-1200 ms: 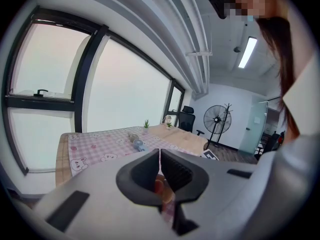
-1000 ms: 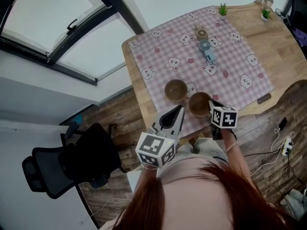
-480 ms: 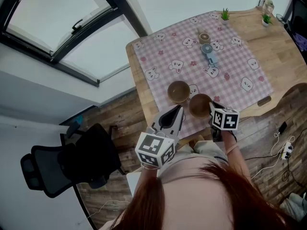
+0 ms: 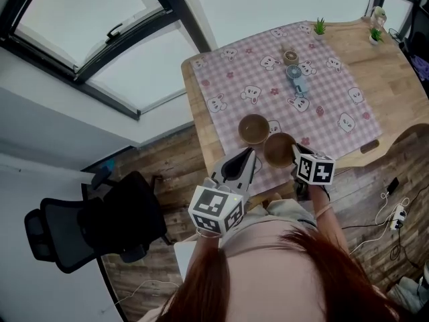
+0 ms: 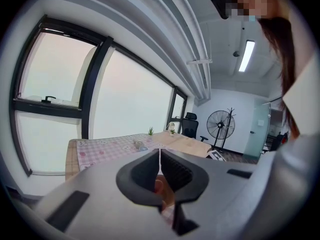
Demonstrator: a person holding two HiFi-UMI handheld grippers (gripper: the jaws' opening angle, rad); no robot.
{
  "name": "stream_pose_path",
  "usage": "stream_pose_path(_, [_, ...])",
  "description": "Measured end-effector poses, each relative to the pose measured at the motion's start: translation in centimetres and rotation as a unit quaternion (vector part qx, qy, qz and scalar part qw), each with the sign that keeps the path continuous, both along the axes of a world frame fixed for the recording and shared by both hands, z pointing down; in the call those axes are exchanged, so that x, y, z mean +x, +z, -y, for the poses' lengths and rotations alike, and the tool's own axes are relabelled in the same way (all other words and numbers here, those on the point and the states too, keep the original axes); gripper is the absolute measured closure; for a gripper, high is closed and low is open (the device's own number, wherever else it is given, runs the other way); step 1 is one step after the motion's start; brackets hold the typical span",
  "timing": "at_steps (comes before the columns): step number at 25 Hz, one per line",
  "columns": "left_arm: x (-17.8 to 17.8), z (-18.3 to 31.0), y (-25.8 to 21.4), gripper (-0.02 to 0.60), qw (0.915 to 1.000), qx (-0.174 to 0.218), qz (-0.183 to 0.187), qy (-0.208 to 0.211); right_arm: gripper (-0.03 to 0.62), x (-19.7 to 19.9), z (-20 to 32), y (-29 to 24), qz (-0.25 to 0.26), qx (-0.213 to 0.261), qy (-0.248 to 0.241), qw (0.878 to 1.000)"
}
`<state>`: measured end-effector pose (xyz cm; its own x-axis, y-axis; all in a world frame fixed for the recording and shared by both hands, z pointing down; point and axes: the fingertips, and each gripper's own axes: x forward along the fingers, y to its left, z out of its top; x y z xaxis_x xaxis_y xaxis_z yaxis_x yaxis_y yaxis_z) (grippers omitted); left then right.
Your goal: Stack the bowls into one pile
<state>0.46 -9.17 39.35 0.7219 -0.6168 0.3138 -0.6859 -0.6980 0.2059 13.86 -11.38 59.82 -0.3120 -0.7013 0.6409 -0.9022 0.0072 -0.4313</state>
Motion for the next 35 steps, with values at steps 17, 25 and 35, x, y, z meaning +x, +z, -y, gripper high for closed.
stream_pose_path(17, [-3.8, 0.3, -0.3, 0.569, 0.9991, 0.004, -0.008, -0.04, 0.577, -2.7, 1.2, -0.9, -0.004, 0.005, -0.028, 1.0])
stream_pose_path(25, [-5.1, 0.4, -0.3, 0.569, 0.9985, 0.004, -0.01, -0.054, 0.577, -3.8, 1.8, -1.4, 0.001, 0.008, -0.034, 0.999])
stream_pose_path(35, [-7.1, 0.7, -0.2, 0.569, 0.9971, 0.005, -0.016, -0.074, 0.576, -5.1, 2.7, -1.7, 0.001, 0.013, -0.042, 0.999])
